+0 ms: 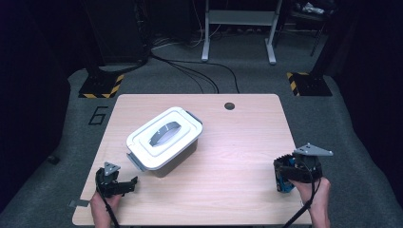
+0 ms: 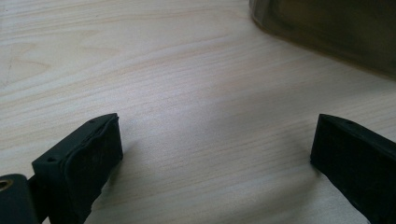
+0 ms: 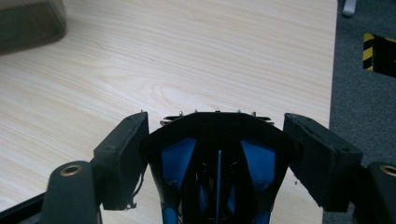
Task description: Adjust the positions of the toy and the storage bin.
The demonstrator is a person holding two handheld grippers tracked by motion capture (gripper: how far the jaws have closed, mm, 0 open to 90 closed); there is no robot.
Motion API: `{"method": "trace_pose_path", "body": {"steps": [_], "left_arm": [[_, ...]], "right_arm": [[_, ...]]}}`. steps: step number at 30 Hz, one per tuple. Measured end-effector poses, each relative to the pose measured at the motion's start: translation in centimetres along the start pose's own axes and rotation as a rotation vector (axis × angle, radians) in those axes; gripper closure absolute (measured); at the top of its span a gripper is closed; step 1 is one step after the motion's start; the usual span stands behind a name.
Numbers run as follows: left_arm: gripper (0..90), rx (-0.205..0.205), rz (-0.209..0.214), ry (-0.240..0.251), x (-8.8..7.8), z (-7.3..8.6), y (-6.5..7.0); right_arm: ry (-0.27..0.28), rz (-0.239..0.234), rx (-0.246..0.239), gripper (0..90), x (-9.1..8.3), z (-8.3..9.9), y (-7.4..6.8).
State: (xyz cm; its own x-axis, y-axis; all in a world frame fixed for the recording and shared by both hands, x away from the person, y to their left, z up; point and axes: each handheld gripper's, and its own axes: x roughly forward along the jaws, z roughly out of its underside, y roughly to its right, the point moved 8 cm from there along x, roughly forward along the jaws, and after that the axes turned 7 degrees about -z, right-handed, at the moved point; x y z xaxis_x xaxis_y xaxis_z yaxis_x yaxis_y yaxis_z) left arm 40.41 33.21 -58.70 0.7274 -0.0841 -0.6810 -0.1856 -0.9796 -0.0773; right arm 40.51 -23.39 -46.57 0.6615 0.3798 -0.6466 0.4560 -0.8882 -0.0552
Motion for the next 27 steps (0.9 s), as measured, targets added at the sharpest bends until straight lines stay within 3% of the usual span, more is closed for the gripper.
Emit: {"method": "trace_pose_path", "body": {"steps": [9, 18, 27], "left_arm": [[2.1, 0.002, 0.0, -0.003, 0.0, 0.0, 0.0], [2.2, 0.001, 0.0, -0.003, 0.0, 0.0, 0.0], [2.2, 0.001, 0.001, -0.003, 0.0, 0.0, 0.0]], "right_arm": [[-0.054, -0.031, 0.014, 24.2, 4.3, -1.1, 0.4], [-0.196, -0.062, -0.001, 24.1, 11.1, -1.0, 0.4], [-0.243, -0.069, 0.011, 23.9, 13.5, -0.4, 0.3]]}}
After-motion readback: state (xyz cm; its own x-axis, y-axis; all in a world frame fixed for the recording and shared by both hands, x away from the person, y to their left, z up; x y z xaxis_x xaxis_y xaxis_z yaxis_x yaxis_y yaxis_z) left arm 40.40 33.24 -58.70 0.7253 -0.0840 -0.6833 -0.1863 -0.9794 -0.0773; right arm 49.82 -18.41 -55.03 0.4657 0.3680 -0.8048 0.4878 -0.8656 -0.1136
